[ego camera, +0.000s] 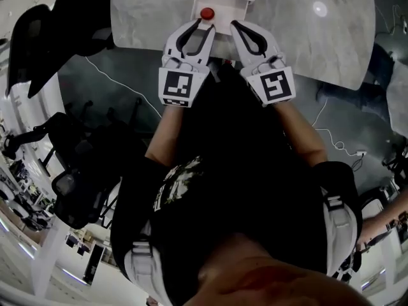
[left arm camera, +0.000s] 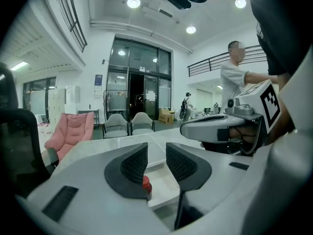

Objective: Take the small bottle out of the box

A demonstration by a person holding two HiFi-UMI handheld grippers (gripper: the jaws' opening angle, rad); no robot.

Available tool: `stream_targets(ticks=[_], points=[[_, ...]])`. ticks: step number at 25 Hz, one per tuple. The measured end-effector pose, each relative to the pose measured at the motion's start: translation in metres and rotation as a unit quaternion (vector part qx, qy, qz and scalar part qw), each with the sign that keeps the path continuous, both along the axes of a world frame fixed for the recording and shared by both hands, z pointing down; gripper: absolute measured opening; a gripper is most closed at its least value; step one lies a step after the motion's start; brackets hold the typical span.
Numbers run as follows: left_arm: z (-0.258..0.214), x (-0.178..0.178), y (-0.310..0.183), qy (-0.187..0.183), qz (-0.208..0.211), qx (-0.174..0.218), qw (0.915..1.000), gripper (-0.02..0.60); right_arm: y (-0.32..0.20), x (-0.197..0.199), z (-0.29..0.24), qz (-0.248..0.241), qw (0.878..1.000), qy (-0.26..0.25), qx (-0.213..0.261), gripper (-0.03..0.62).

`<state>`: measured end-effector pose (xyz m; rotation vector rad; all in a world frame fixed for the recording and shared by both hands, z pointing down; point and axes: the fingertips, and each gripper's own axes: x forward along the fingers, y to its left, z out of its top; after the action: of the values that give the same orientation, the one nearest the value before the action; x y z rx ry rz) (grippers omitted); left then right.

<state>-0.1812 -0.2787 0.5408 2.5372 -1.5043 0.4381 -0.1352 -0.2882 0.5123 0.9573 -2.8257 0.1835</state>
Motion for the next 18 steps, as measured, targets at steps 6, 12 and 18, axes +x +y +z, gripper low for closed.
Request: stream_targets(ticks=[6,12,18], points=[[0.033,-0.009,-0.021,-0.004,0.008,-0.015,0.9999,0.161,-0.012,-0.005,0.024,0.014,1.000,0.020,-0.012,-0.005],[0.068,-0.022,-0.043,-0.016,0.007,-0.035,0.9992,0.196,-0.023,-0.010,0.056,0.029,0.998,0.034,-0.037,-0.005],[0.112,-0.023,-0.053,-0.041,0.012,-0.070,0.9967,0.219,-0.026,-0.019,0.081,0.024,0.997,0.047,-0.052,-0.005]])
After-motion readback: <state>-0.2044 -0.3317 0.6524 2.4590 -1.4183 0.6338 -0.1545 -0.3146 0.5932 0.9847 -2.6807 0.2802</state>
